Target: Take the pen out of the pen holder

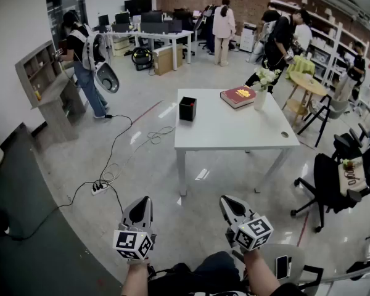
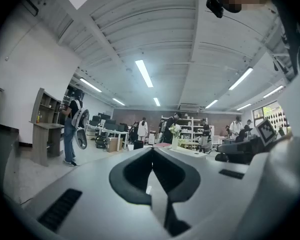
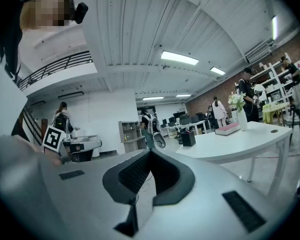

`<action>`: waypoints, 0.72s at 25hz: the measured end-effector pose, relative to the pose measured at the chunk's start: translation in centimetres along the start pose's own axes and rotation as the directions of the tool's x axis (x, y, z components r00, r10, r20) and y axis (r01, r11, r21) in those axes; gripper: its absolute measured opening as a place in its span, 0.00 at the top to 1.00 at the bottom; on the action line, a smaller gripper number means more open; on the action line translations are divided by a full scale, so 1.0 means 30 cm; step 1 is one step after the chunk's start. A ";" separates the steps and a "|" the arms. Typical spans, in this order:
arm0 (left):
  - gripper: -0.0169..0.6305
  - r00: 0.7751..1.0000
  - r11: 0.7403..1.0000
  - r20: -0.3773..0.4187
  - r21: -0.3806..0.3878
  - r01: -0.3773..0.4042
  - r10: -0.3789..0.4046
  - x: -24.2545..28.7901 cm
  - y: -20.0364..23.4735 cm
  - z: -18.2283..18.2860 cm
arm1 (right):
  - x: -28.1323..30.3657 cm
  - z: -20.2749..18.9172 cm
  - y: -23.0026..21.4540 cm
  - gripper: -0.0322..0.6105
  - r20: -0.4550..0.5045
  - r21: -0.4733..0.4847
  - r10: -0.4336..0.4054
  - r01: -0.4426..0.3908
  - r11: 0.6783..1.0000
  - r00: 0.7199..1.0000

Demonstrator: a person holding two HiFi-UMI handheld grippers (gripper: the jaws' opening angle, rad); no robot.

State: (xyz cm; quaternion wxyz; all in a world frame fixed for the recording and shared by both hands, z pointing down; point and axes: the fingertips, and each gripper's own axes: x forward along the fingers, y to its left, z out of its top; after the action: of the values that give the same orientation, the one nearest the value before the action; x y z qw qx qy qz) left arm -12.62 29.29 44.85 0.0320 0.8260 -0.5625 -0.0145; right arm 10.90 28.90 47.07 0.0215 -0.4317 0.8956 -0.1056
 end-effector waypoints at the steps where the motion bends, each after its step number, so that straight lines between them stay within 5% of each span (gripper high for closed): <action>1: 0.97 1.000 1.000 0.001 0.001 0.000 0.000 -0.001 -0.001 0.003 | -0.003 -0.001 0.000 0.94 -0.002 -0.001 -0.001 0.001 1.000 1.000; 18: 0.97 1.000 1.000 -0.005 -0.004 0.005 -0.005 0.001 -0.006 -0.012 | -0.017 -0.027 -0.012 0.94 -0.013 0.004 -0.012 0.012 1.000 1.000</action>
State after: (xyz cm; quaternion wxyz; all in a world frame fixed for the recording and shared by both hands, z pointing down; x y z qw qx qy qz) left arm -12.42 29.33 45.19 0.0348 0.8274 -0.5603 -0.0137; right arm 11.40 29.22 47.90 0.0159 -0.4362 0.8929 -0.1102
